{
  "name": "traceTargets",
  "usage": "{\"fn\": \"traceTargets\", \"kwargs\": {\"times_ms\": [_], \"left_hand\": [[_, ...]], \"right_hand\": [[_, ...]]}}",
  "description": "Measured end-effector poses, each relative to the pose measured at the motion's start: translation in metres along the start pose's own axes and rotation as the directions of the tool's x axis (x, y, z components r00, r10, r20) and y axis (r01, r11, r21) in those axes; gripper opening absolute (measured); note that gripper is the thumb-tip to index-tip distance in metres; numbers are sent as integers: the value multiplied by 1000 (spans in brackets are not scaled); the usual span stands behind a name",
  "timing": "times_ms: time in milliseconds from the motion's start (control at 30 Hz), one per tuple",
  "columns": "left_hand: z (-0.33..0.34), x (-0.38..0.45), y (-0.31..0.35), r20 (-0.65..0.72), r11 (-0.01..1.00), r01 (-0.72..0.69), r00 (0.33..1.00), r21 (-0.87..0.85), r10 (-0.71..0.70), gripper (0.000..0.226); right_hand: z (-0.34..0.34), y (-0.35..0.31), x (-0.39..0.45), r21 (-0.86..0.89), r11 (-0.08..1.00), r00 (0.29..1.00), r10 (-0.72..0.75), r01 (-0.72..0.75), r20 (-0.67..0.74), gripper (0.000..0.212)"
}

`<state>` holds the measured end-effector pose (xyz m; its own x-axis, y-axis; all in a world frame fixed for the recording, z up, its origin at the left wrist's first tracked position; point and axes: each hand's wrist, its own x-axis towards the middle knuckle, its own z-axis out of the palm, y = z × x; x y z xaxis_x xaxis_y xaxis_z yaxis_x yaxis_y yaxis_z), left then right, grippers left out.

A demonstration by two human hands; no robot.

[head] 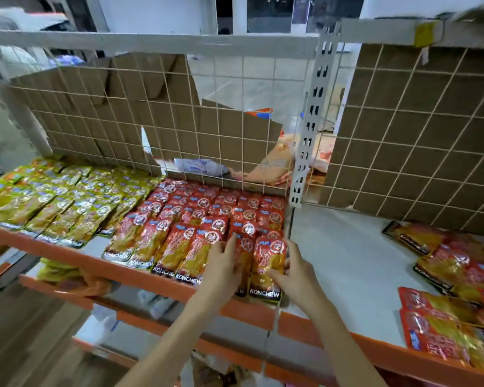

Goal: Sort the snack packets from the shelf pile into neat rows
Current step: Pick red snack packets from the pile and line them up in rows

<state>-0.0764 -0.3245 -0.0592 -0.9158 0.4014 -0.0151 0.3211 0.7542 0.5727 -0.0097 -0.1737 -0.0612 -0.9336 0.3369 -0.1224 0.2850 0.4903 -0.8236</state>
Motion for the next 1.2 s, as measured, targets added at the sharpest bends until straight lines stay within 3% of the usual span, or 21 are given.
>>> {"fn": "traceTargets", "kwargs": {"times_ms": [167, 300, 533, 633, 900, 1200], "left_hand": [[0, -2, -12, 8, 925, -119, 992, 360, 124, 55], [-3, -2, -26, 85, 807, -217, 975, 550, 204, 68], [-22, 14, -42, 233, 693, -531, 844, 488, 483, 56], [-28, 18, -41, 356, 730, -523, 848, 441, 393, 59], [-26, 20, -49, 256, 760, -554, 832, 339, 492, 61], [-29, 26, -47, 325, 760, -578, 810, 298, 488, 61]], "right_hand": [[4, -4, -3, -174, 984, 999, -20, 27, 40, 67], [8, -9, -6, -294, 955, 999, -40, 48, 34, 60], [17, -7, -12, -439, 898, 998, -43, 21, -41, 60], [26, -11, -17, -485, 874, 996, -68, 35, -50, 63], [44, -17, -27, -487, 873, 997, -33, -4, -67, 62], [60, -18, -30, -513, 855, 992, 7, -69, -123, 58]]}}
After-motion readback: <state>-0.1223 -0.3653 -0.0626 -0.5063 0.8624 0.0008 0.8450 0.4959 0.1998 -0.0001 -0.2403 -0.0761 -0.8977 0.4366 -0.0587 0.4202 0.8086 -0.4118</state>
